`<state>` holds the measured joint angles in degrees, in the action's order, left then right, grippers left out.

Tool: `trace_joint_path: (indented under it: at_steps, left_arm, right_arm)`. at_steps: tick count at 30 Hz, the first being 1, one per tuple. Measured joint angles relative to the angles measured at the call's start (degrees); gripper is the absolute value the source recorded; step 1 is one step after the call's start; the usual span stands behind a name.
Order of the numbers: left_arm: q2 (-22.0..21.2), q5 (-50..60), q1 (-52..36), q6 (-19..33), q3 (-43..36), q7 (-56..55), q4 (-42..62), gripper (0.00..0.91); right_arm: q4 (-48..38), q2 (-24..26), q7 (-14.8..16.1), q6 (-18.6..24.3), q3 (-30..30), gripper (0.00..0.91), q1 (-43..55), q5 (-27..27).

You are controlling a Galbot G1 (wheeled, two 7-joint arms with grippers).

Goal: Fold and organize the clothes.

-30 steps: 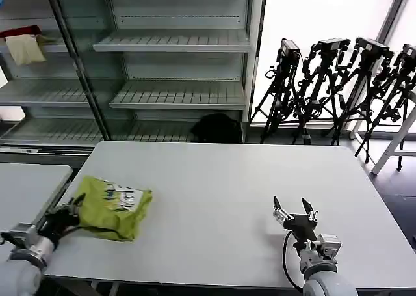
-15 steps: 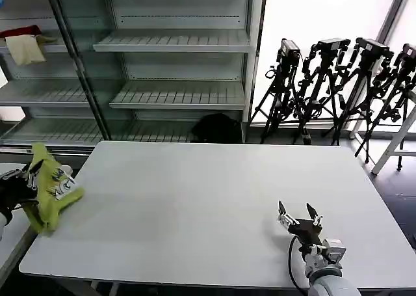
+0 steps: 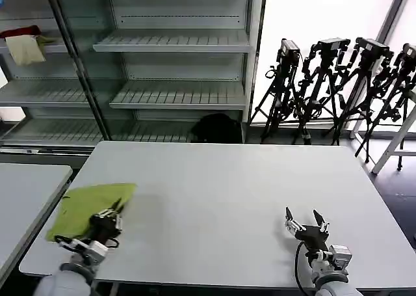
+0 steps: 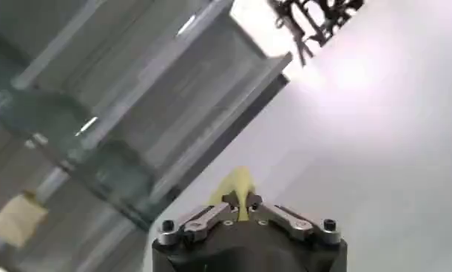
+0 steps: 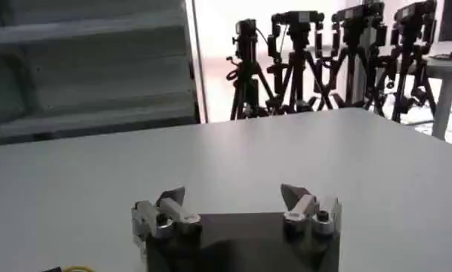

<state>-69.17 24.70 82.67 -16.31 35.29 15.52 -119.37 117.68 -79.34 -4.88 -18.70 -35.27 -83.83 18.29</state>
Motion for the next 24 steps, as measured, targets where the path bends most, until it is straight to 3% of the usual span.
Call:
trace_joint_path:
  at_steps: [3,4,5,6,18,24]
  left_arm:
    - [-1.5,0.0,-0.8,-0.3,-4.2,-1.3,-0.4,0.010]
    - [-1.9,-0.5,-1.0,-0.6,-5.5,-1.7,-0.6,0.131]
    - [-2.2,-1.3,-1.1,-1.0,-6.6,-2.2,-0.9,0.453]
    - [-2.5,-2.1,-1.2,-1.3,-7.6,-2.5,-1.1,0.907]
    - [-5.3,-11.3,-0.5,-5.4,-17.0,-6.3,-4.8,0.907]
    - [-5.7,-15.2,-0.1,-7.1,-18.1,-7.9,-8.0,0.907]
  right_arm:
    - [0.5,-0.3,0.2,-0.3,0.4,0.907,0.3,-0.3]
    - [0.7,-0.4,0.3,-0.4,0.6,0.907,0.4,-0.5]
    - [0.9,-0.5,0.4,-0.5,0.7,0.907,0.5,-0.7]
    - [1.2,-0.6,0.5,-0.7,0.9,0.907,0.5,-1.1]
    - [5.8,-2.7,2.3,-7.4,6.0,0.907,2.2,-2.8]
    - [6.4,-2.6,1.1,-10.4,11.6,0.907,3.5,-1.2]
